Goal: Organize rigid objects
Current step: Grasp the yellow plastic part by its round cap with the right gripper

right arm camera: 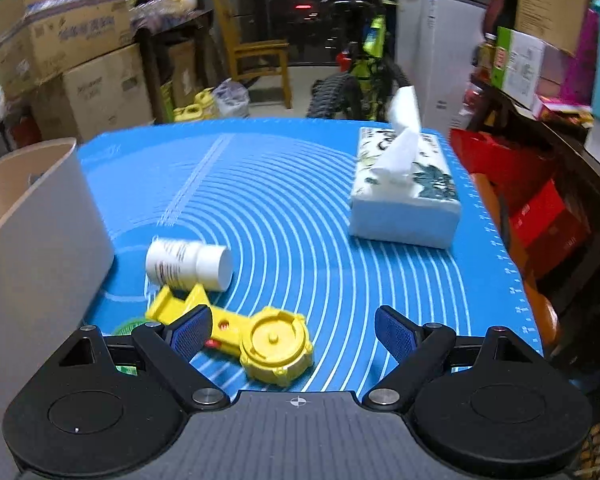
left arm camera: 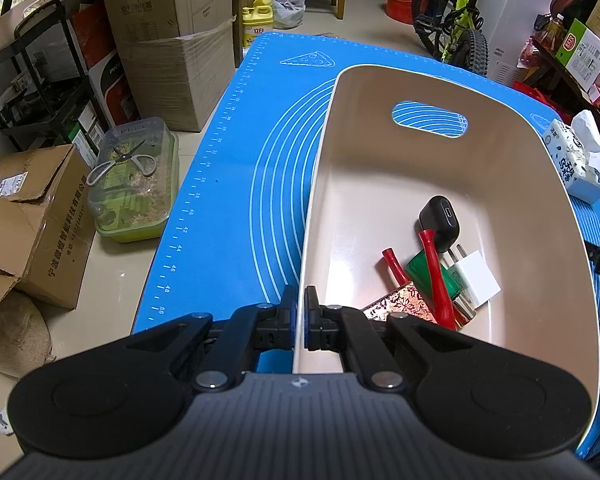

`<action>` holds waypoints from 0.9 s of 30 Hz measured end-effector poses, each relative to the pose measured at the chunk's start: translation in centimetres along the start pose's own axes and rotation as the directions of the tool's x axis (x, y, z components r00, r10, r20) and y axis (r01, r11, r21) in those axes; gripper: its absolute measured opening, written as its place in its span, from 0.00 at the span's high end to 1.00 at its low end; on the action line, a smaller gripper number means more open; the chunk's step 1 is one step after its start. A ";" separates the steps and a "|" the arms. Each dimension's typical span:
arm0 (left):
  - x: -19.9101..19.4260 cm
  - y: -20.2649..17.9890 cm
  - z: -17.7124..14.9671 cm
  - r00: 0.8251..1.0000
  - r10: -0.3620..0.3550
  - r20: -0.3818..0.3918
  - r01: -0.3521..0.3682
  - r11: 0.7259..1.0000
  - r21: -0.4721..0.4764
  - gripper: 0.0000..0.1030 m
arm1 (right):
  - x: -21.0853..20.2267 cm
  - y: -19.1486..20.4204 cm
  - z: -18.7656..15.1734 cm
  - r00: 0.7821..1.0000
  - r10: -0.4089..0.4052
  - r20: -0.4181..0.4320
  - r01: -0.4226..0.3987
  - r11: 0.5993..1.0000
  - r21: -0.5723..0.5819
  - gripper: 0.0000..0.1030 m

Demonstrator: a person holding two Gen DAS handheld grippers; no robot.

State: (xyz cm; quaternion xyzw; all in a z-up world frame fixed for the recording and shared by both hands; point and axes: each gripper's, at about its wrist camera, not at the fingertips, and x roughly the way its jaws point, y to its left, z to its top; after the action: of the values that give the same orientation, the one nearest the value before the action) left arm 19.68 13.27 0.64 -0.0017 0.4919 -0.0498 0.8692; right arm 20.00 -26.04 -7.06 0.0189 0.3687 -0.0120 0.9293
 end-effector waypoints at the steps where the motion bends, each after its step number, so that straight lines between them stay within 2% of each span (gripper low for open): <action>1: 0.0 0.0 0.0 1.000 0.001 0.000 -0.001 1.000 0.001 0.95 | 0.2 0.1 -0.1 1.000 0.008 0.000 -0.008 1.000 -0.017 0.13; 4: 0.0 -0.2 0.0 1.000 0.003 0.000 -0.003 1.000 0.002 0.95 | 0.5 0.3 -0.4 1.000 0.031 0.000 -0.031 0.998 -0.051 0.14; 10: -0.1 -0.2 0.0 1.000 0.003 0.000 -0.003 1.000 0.003 0.94 | 1.6 0.4 -1.0 0.996 0.082 -0.025 -0.084 0.991 -0.100 0.21; 12: 0.0 -0.3 0.1 1.000 0.005 0.000 -0.005 1.000 0.004 0.94 | 2.0 0.9 -1.1 0.994 0.102 -0.050 -0.108 0.986 -0.129 0.33; 14: 0.0 -0.3 0.1 1.000 0.008 0.000 -0.008 1.000 0.006 0.94 | 2.0 1.3 -1.1 0.994 0.103 -0.045 -0.109 0.981 -0.163 0.38; 17: -0.1 -0.3 0.2 1.000 0.011 0.000 -0.011 1.000 0.007 0.94 | 1.7 1.2 -1.0 0.992 0.113 -0.051 -0.120 0.980 -0.157 0.51; 23: -0.1 -0.3 0.1 1.000 0.010 0.000 -0.010 1.000 0.007 0.94 | 0.7 1.9 -1.3 0.995 0.081 -0.063 -0.093 0.974 -0.206 0.51; 27: -0.1 -0.3 0.1 1.000 0.010 0.000 -0.010 1.000 0.006 0.94 | -1.0 2.3 -1.2 0.996 0.081 -0.035 -0.087 0.970 -0.229 0.51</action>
State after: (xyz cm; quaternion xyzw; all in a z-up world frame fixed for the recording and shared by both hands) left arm 19.71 12.94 0.76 0.0034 0.4918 -0.0470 0.8694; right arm 18.52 -23.64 -7.19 -0.0731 0.3782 0.0704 0.9202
